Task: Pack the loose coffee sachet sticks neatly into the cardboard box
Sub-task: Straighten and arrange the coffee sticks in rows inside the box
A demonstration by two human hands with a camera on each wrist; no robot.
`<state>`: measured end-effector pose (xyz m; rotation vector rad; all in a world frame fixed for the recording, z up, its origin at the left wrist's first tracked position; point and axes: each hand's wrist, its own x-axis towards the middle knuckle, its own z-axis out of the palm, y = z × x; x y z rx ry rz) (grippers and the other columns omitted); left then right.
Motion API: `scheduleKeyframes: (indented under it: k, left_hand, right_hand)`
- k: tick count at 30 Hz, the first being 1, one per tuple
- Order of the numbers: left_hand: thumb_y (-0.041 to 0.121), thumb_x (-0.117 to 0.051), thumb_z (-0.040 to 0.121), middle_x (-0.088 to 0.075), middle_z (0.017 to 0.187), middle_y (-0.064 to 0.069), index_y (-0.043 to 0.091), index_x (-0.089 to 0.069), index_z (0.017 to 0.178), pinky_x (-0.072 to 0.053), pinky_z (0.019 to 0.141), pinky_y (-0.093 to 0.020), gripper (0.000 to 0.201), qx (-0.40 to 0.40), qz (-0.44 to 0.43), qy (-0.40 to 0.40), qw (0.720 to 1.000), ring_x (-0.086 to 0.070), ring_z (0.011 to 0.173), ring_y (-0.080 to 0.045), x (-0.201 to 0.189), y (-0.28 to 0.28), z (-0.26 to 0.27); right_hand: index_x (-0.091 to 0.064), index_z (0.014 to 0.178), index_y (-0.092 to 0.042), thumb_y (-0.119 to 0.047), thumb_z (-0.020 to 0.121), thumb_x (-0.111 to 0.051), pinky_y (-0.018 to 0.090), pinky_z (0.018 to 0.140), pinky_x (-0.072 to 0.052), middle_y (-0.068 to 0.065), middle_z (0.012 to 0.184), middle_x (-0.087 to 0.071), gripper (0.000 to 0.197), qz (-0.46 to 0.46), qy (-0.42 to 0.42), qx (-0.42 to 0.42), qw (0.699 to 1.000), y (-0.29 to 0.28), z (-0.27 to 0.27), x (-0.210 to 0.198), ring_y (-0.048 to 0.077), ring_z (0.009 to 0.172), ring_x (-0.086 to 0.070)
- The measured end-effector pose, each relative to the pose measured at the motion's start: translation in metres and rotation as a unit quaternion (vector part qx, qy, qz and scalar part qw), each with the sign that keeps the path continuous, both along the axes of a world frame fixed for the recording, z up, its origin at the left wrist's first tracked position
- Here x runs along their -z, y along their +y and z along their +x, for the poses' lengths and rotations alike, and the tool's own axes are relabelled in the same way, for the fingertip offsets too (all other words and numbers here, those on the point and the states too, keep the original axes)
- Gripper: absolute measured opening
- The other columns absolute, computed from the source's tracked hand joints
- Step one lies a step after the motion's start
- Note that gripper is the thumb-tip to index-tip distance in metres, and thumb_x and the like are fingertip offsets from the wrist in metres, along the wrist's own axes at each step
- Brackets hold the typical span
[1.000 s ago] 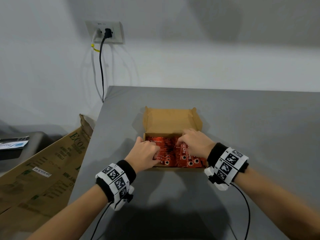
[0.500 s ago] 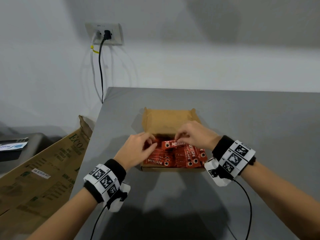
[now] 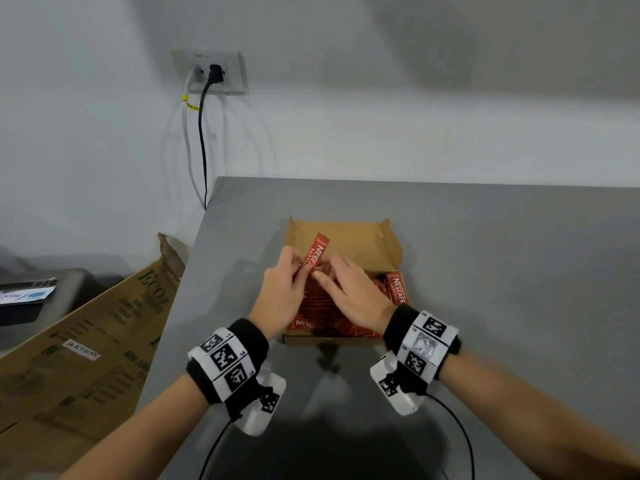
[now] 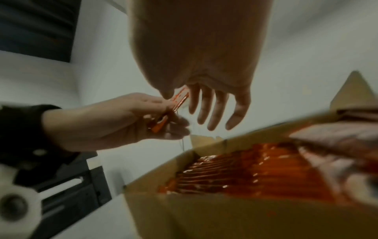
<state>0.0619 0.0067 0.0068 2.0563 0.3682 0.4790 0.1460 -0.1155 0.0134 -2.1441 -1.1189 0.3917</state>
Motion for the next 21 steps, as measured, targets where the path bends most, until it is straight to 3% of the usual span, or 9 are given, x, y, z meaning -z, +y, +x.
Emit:
scheduleKeyframes:
  k: [3,5,7,9,11,13,16,18,21]
  left_hand:
    - [0.011,-0.044,0.097,-0.067,0.079,-0.005,0.006,-0.045,0.097,-0.053,0.063,-0.028,0.005,0.047,-0.031,0.029,0.998,-0.065,0.069,-0.013,0.005,-0.006,-0.002]
    - [0.012,-0.051,0.094,-0.066,0.083,0.003,0.014,-0.047,0.099,-0.053,0.064,-0.022,0.007,0.064,-0.003,0.06,0.996,-0.065,0.071,-0.008,0.008,-0.002,-0.005]
    - [0.015,-0.06,0.085,-0.063,0.083,0.008,0.021,-0.046,0.099,-0.051,0.064,-0.023,0.021,0.05,0.068,0.074,0.994,-0.063,0.072,-0.006,0.007,0.008,-0.008]
    - [0.018,-0.061,0.077,-0.062,0.087,0.009,0.023,-0.047,0.102,-0.049,0.068,-0.025,0.029,0.032,0.106,0.063,0.992,-0.061,0.074,-0.009,0.004,0.021,-0.014]
    - [0.011,-0.062,0.078,-0.063,0.089,0.007,0.021,-0.053,0.1,-0.047,0.074,-0.02,0.025,0.071,0.069,0.057,0.993,-0.059,0.077,-0.009,0.004,0.033,-0.019]
    - [0.009,-0.065,0.08,-0.065,0.085,0.006,0.02,-0.062,0.091,-0.048,0.076,-0.019,0.016,0.136,0.065,0.091,0.984,-0.06,0.078,-0.007,0.006,0.037,-0.026]
    - [0.03,-0.074,0.075,-0.067,0.081,0.007,0.021,-0.068,0.084,-0.049,0.077,-0.026,0.014,0.188,0.179,0.148,0.954,-0.06,0.077,-0.005,0.013,0.037,-0.029]
    - [0.039,-0.072,0.076,-0.068,0.085,0.009,0.021,-0.067,0.086,-0.04,0.081,-0.027,0.021,0.189,0.264,0.178,0.929,-0.058,0.084,-0.009,0.018,0.034,-0.026]
    - [0.043,-0.066,0.078,-0.066,0.089,0.01,0.022,-0.063,0.085,-0.026,0.076,-0.026,0.022,0.172,0.35,0.203,0.898,-0.054,0.09,-0.009,0.02,0.028,-0.021]
  right_hand:
    - [-0.055,0.104,-0.01,-0.023,0.096,-0.048,0.017,0.075,-0.042,-0.001,0.096,-0.061,0.017,0.085,0.026,0.032,0.996,0.009,-0.006,0.002,0.007,0.084,-0.056]
    - [-0.056,0.103,-0.007,-0.017,0.095,-0.05,0.022,0.074,-0.047,0.002,0.094,-0.065,0.014,0.086,0.026,0.015,0.996,0.009,-0.002,0.0,0.011,0.083,-0.06]
    - [-0.054,0.096,-0.01,-0.019,0.095,-0.049,0.028,0.069,-0.048,0.002,0.086,-0.064,0.011,0.045,-0.007,-0.032,0.998,0.003,0.004,-0.004,0.014,0.074,-0.059]
    - [-0.06,0.095,-0.015,-0.023,0.093,-0.053,0.028,0.065,-0.045,-0.001,0.08,-0.064,0.011,-0.055,-0.056,-0.104,0.991,-0.003,0.007,-0.004,0.01,0.064,-0.054]
    - [-0.066,0.104,-0.018,-0.028,0.09,-0.058,0.025,0.071,-0.046,0.001,0.089,-0.069,0.018,-0.159,-0.084,-0.145,0.973,-0.006,0.004,0.0,0.012,0.07,-0.058]
    - [-0.067,0.107,-0.02,-0.031,0.088,-0.061,0.027,0.077,-0.047,0.003,0.096,-0.071,0.023,-0.186,-0.091,-0.146,0.967,-0.006,-0.002,0.006,0.018,0.085,-0.064]
    - [-0.069,0.103,-0.019,-0.025,0.087,-0.06,0.031,0.077,-0.044,0.005,0.099,-0.069,0.019,-0.192,-0.117,-0.154,0.962,0.003,-0.012,0.012,0.024,0.096,-0.062]
    - [-0.068,0.1,-0.017,-0.022,0.087,-0.057,0.034,0.074,-0.042,0.006,0.102,-0.066,0.018,-0.213,-0.147,-0.157,0.953,0.008,-0.014,0.014,0.028,0.099,-0.059]
    - [-0.064,0.1,-0.015,-0.026,0.088,-0.057,0.035,0.072,-0.04,0.005,0.106,-0.061,0.018,-0.233,-0.175,-0.162,0.943,0.007,-0.015,0.016,0.028,0.102,-0.057]
